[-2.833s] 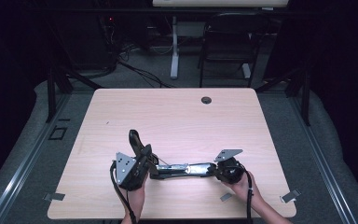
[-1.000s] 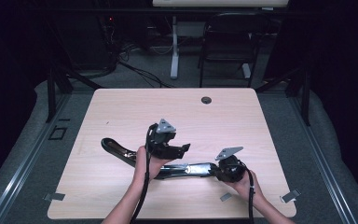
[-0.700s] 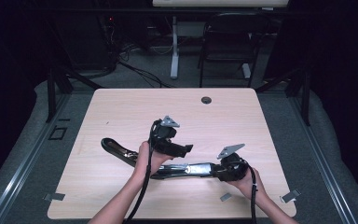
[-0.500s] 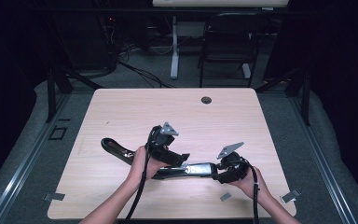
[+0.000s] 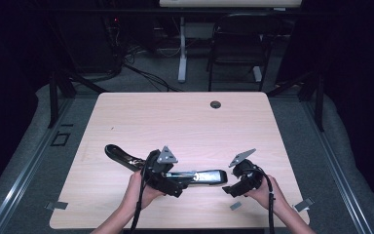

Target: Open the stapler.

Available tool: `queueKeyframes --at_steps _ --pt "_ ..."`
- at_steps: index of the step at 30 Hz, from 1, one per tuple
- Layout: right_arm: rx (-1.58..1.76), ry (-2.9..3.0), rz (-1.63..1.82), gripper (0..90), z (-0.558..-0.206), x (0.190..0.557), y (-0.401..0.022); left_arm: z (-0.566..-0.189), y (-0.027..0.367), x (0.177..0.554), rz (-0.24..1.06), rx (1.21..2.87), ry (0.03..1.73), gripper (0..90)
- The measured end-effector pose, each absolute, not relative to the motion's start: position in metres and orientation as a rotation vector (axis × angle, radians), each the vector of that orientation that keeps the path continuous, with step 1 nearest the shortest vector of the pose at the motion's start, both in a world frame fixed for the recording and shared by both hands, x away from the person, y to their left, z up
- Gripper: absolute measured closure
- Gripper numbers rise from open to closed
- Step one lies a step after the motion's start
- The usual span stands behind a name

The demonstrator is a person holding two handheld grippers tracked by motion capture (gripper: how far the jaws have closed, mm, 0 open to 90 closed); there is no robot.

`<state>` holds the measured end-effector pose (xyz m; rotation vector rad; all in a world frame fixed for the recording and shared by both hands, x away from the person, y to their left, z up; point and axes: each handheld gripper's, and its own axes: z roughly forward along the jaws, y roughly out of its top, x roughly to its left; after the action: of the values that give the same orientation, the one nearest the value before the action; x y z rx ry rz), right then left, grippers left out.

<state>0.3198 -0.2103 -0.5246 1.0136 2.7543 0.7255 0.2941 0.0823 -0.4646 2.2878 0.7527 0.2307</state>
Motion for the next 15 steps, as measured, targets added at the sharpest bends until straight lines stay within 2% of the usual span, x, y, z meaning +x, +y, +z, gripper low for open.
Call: queueKeyframes --at_steps 5,15 --pt "1.025 2.762 0.701 16.8 -0.523 0.317 -0.215 -0.471 0.088 0.285 0.235 2.325 0.757 0.5" --pt "0.953 2.785 0.633 19.5 -0.521 0.309 -0.213 -0.476 0.097 0.272 0.199 2.313 0.743 0.1"
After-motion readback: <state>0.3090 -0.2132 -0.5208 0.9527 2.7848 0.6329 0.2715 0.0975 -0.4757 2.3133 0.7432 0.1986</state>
